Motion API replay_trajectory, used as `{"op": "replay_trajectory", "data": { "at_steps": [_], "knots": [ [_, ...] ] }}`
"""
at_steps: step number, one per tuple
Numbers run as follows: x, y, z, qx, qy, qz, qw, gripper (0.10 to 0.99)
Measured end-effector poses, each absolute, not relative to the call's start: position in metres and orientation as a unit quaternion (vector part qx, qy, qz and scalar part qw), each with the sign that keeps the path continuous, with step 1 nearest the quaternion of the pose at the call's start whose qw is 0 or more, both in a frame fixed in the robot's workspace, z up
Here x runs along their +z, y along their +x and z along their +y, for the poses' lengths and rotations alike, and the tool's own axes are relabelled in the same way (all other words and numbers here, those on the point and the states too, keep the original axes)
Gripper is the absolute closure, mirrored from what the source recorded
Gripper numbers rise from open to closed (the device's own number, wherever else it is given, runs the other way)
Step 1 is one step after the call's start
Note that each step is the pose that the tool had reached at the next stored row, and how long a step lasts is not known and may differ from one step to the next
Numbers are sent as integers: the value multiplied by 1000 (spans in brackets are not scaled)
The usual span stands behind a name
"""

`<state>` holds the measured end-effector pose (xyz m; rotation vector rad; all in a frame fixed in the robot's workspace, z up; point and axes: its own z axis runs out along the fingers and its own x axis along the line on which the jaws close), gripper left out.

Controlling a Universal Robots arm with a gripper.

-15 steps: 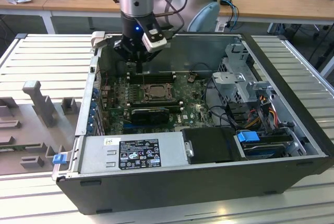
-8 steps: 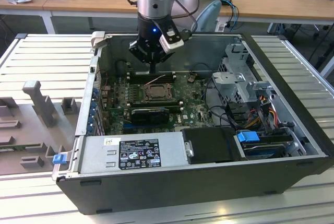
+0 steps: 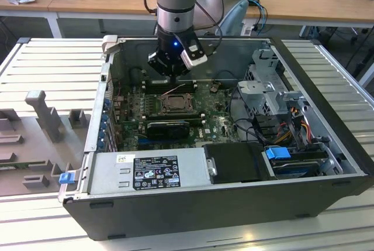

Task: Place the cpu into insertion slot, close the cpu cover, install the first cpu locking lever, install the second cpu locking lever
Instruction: 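Install the first cpu locking lever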

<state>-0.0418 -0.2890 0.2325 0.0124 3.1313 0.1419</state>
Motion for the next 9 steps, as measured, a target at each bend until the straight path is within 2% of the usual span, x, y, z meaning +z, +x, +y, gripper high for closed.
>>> {"op": "replay_trajectory", "data": {
  "at_steps": [9],
  "knots": [
    [224,-35,-288,47,-13,999,3,980]
  ]
}}
